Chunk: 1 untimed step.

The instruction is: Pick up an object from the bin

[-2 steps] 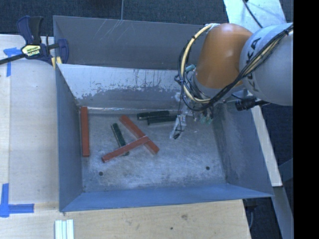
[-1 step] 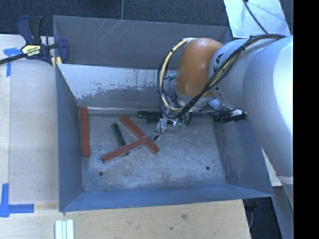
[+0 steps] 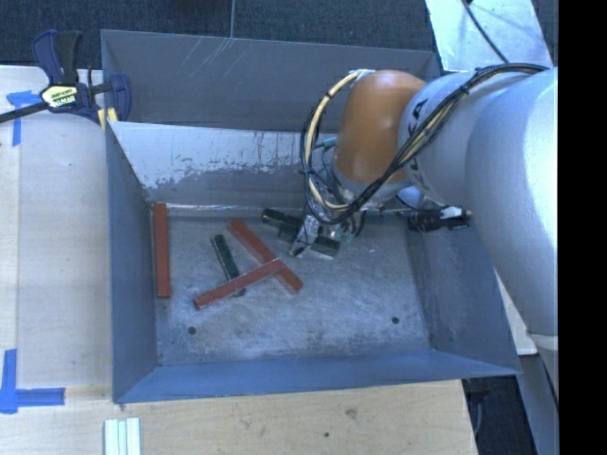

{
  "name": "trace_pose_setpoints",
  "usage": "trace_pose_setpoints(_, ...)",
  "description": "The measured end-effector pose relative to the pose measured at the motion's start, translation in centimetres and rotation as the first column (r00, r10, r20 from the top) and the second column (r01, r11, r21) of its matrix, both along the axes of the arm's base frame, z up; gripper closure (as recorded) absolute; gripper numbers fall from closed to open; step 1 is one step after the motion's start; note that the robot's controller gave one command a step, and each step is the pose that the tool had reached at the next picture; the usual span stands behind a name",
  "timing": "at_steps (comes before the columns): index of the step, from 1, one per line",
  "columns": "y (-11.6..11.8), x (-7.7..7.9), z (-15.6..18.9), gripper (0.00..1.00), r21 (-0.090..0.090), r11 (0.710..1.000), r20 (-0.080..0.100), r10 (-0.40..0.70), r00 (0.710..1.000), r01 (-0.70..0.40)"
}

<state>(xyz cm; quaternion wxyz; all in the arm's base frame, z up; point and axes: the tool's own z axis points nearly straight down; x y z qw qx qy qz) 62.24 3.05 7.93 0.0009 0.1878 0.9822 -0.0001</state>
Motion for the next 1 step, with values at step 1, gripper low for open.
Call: trace_pose_setpoints(1, 0.66, -0.29, 15.3, 1.0, 0.0, 0.997, 0.01, 0.079, 0.997, -0.079)
